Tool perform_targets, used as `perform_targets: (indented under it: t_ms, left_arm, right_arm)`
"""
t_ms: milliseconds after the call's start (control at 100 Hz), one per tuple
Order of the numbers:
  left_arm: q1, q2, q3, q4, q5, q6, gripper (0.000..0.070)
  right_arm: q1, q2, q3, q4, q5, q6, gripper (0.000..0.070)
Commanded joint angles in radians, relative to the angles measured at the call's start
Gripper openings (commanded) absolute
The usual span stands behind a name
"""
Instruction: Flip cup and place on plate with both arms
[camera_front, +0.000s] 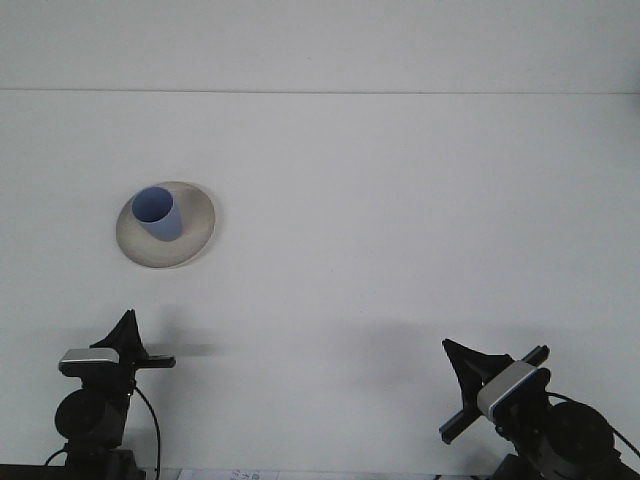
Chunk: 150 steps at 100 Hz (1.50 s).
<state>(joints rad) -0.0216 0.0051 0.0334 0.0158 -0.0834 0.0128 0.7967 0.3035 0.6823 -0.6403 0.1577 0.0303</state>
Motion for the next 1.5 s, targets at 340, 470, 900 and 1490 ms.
perform_targets:
  t_ms: [340,470,900,1490]
  left_arm:
    - [0.002,-0.002,-0.019,0.013,-0.005,-0.002,0.0016]
    - [0.002,-0.002,-0.019,0.013,-0.005,-0.002,0.0016]
    - [0.002,-0.002,-0.019,0.013,-0.005,-0.002,0.0016]
    - [0.002,-0.002,-0.019,0.013,-0.005,-0.002,0.0016]
  right_arm:
    - [-0.221,-0.026,-0.067,0.080,-0.012,-0.031,0.0007]
    - [-0.493,-0.119,-0.257,0.273,-0.134,-0.029,0.0007]
    - [-0.818,-0.302,-0.669,0.509,-0.220,0.003,0.0007]
    - [-0.817,-0.303,-0.669,0.539,-0.211,0.007,0.0007]
